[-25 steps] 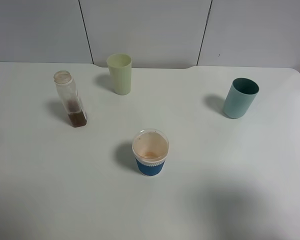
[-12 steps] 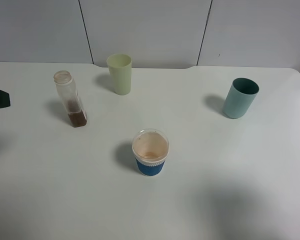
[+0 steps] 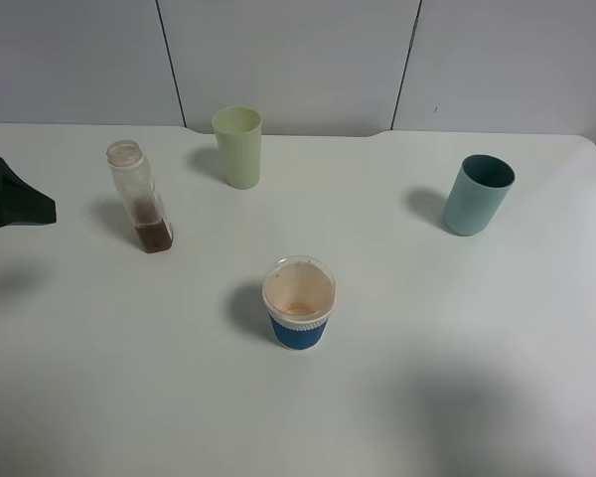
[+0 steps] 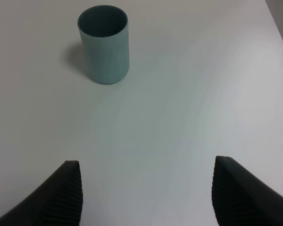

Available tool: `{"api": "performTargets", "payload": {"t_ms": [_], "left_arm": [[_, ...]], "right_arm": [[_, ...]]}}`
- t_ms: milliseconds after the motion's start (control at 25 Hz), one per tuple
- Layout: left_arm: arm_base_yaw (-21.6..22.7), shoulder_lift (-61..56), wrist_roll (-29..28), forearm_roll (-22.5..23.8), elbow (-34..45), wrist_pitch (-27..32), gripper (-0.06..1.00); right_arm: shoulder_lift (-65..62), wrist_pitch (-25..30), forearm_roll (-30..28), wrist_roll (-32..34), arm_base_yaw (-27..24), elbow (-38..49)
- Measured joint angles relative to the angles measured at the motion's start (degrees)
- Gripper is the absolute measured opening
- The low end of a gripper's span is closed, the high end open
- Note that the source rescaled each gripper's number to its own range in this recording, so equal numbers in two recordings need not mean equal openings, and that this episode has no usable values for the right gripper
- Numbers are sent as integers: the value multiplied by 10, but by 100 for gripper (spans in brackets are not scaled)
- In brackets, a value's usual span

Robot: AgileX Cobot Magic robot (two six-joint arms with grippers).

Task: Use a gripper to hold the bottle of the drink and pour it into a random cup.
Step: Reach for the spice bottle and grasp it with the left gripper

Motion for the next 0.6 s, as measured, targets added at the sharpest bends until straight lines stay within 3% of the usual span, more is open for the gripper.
{"api": "performTargets", "payload": {"t_ms": [440,600], "left_arm": [[-102,105,0,-20,0,-70,100],[-144,140,1,-47,3,-107,100]], "right_arm": [[0,0,0,0,0,0],[0,0,0,0,0,0]]}}
